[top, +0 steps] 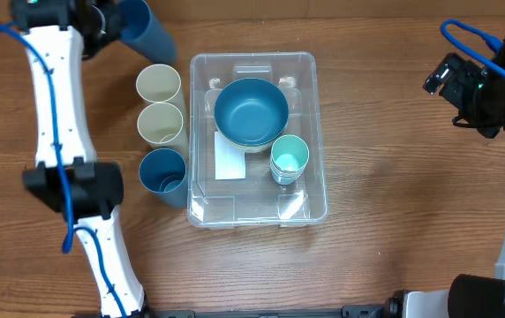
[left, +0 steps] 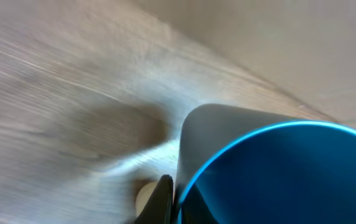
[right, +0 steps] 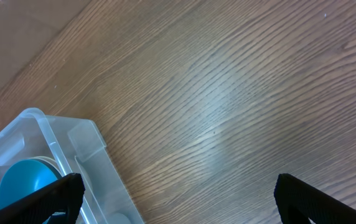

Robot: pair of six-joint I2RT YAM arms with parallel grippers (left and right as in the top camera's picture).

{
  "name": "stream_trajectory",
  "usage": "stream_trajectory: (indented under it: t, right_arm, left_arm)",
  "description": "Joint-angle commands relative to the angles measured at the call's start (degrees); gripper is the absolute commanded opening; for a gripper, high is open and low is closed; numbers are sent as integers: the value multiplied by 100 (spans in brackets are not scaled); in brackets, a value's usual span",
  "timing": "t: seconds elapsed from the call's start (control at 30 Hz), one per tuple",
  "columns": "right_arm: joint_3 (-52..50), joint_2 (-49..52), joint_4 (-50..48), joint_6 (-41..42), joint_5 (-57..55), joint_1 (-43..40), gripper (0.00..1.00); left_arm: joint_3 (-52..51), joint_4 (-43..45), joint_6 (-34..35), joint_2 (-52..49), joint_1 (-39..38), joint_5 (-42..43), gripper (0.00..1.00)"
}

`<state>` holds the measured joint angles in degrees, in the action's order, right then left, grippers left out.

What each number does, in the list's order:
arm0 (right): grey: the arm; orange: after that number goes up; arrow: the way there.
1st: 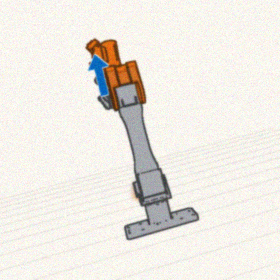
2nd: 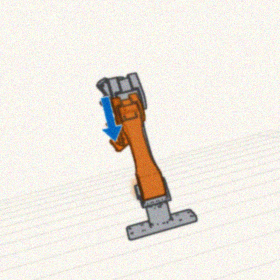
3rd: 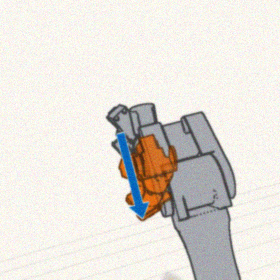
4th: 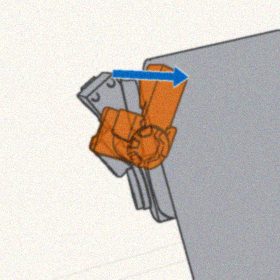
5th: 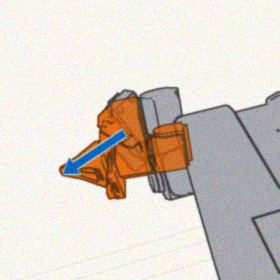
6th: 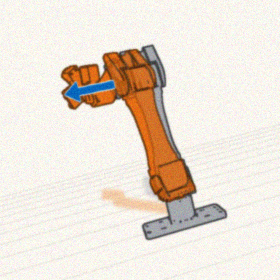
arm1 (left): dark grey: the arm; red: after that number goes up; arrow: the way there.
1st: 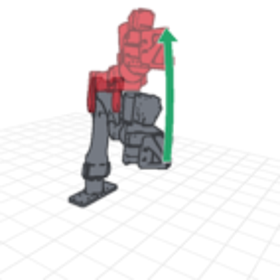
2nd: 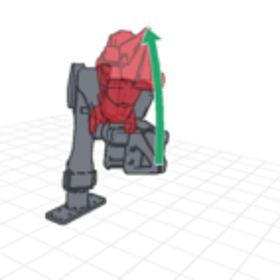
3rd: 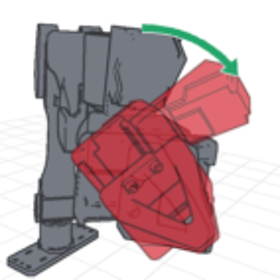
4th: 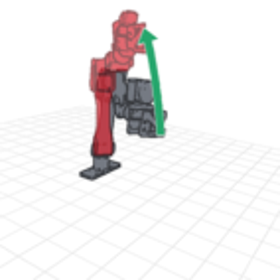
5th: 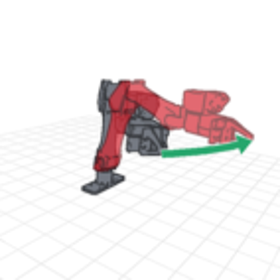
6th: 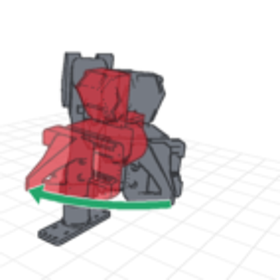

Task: Pack container
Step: 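Lift the dark blue cup and place it upright in the container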

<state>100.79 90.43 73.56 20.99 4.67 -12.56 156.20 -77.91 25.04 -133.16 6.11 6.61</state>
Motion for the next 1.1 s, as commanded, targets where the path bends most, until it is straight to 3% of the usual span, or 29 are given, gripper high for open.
stream_trajectory:
  t: [0.0,0.3,0.67,0.87,1.07]
  right_arm:
    - [9,-68,-15,26,7,4,100]
    - [9,-68,-15,26,7,4,100]
    - [9,-68,-15,26,7,4,100]
    - [9,-68,-15,26,7,4,100]
    - [9,-68,-15,26,7,4,100]
  left_arm:
    - [319,-380,-345,1084,-111,-216,4]
    - [319,-1862,-640,2321,-1003,-260,4]
    - [-111,-1891,-813,2800,-2524,-105,4]
    - [-1036,-1891,-695,3287,-2957,-721,4]
    - [-2490,-1891,-658,4000,-2994,-702,4]
